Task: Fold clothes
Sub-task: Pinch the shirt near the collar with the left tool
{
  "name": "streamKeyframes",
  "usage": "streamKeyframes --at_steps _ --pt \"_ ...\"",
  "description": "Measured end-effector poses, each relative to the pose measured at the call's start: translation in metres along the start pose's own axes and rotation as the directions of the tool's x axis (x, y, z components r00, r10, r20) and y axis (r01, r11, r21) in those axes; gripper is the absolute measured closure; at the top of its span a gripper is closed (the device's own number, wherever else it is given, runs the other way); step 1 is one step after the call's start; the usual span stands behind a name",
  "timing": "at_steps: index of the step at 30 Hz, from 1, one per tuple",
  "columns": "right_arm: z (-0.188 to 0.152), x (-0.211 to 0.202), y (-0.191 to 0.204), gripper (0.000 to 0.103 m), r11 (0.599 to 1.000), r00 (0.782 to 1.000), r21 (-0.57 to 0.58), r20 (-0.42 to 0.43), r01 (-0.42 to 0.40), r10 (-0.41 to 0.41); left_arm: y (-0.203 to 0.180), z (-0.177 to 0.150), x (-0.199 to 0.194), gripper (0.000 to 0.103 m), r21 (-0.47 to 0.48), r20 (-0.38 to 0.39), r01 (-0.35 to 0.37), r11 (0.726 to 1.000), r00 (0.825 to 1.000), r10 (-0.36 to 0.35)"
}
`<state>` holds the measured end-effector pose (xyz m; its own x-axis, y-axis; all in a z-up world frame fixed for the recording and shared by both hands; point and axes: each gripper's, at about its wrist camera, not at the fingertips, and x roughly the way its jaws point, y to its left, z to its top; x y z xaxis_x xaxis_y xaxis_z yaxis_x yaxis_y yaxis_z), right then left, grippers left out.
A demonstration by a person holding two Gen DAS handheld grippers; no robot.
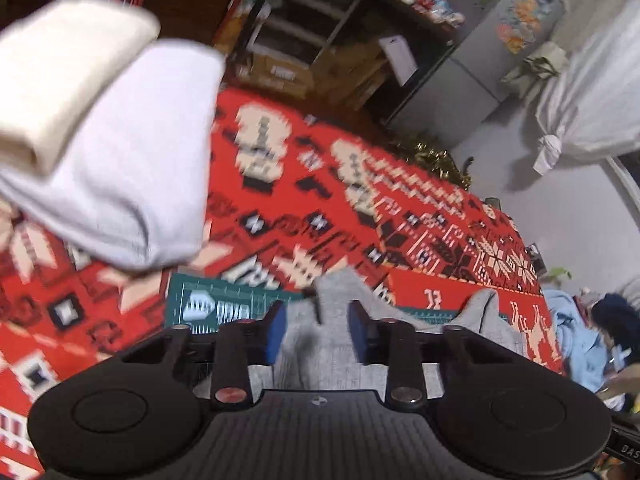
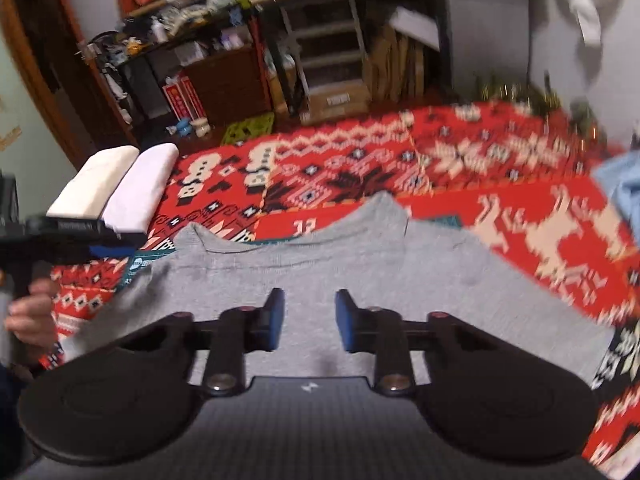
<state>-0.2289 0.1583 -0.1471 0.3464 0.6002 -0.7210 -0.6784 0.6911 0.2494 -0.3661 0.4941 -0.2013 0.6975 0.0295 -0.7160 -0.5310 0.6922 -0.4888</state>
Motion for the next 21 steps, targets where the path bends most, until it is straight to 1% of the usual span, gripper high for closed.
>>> streamKeyframes --at_steps 2,3,4,6,9,11,12,14,15,17,19,21 --pt "0.007 0.005 -0.001 0.074 0.999 1.000 0.035 -0.027 0.002 -0.001 0.006 -0.004 0.006 0.074 -0.012 -0.026 0.021 1.000 0.999 -0.021" --pt "0.009 0.008 0.001 0.074 0.999 0.999 0.046 -0.038 0.005 -0.004 0.006 -0.005 0.008 0.074 -0.002 -0.041 0.016 1.000 0.999 -0.016" --pt "0.011 0.010 0.003 0.074 0.999 0.999 0.049 -0.042 0.010 -0.007 0.005 -0.005 0.010 0.074 0.009 -0.055 0.011 1.000 0.998 -0.011" --pt "0.015 0.011 0.009 0.074 0.999 0.999 0.050 -0.040 0.015 -0.013 0.005 -0.005 0.011 0.074 0.020 -0.059 0.020 1.000 0.998 -0.019" --pt "0.018 0.013 0.019 0.074 0.998 0.999 0.049 -0.040 0.036 -0.034 0.004 -0.003 0.014 0.074 0.020 -0.057 0.005 1.000 0.998 -0.004" --pt "0.018 0.015 0.024 0.074 0.997 0.997 0.046 -0.056 0.064 -0.061 0.002 -0.003 0.017 0.077 0.043 -0.059 -0.006 0.999 0.998 0.008" --pt "0.019 0.015 0.025 0.074 0.996 0.996 0.044 -0.061 0.072 -0.070 0.001 -0.003 0.019 0.080 0.053 -0.064 -0.013 0.999 0.998 0.017" --pt "0.018 0.012 0.027 0.073 0.996 0.995 0.039 -0.060 0.081 -0.078 -0.001 -0.005 0.023 0.081 0.072 -0.073 -0.030 0.997 0.997 0.035" --pt "0.018 0.010 0.027 0.073 0.996 0.995 0.039 -0.057 0.081 -0.079 -0.003 -0.006 0.025 0.081 0.082 -0.077 -0.056 0.995 0.995 0.062" --pt "0.018 0.006 0.027 0.073 0.996 0.996 0.040 -0.050 0.082 -0.080 -0.010 -0.010 0.028 0.088 0.136 -0.063 -0.116 0.984 0.990 0.126" --pt "0.017 0.005 0.028 0.073 0.995 0.995 0.036 -0.045 0.094 -0.092 -0.018 -0.015 0.028 0.103 0.204 -0.023 -0.170 0.964 0.984 0.178" --pt "0.017 0.004 0.028 0.073 0.994 0.994 0.034 -0.049 0.102 -0.100 -0.023 -0.019 0.029 0.103 0.262 0.018 -0.218 0.940 0.975 0.221"
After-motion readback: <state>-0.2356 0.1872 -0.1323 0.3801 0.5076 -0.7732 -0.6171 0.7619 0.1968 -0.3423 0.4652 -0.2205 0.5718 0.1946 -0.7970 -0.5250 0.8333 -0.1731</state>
